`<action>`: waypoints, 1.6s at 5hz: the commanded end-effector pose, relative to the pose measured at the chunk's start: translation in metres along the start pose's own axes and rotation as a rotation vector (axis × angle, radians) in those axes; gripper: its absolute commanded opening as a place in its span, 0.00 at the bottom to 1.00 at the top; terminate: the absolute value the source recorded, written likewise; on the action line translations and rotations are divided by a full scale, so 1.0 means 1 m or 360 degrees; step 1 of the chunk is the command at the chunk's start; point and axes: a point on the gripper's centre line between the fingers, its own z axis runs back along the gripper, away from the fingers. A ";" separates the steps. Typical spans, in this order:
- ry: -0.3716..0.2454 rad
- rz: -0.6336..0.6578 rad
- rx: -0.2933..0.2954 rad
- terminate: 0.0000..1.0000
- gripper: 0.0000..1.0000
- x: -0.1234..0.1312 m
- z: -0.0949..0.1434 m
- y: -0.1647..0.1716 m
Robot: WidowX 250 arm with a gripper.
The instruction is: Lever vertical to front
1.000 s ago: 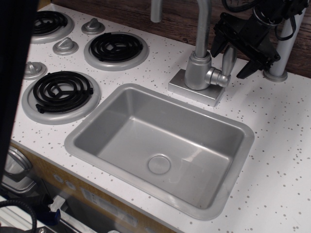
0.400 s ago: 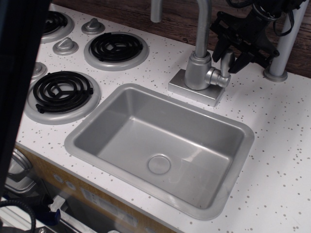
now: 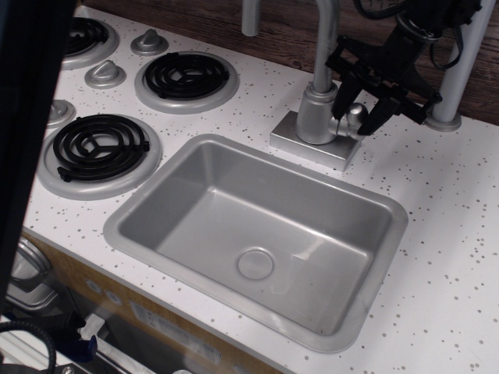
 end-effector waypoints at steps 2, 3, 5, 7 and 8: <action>0.0074 0.0004 -0.0197 0.00 0.00 -0.002 -0.020 0.007; 0.0068 0.0014 -0.0224 0.00 0.00 -0.003 -0.024 0.006; 0.0037 0.0106 -0.0178 0.00 1.00 -0.022 -0.008 0.008; -0.0089 0.0206 -0.0158 0.00 1.00 -0.042 -0.001 0.011; -0.0158 0.0218 -0.0151 1.00 1.00 -0.046 -0.002 0.009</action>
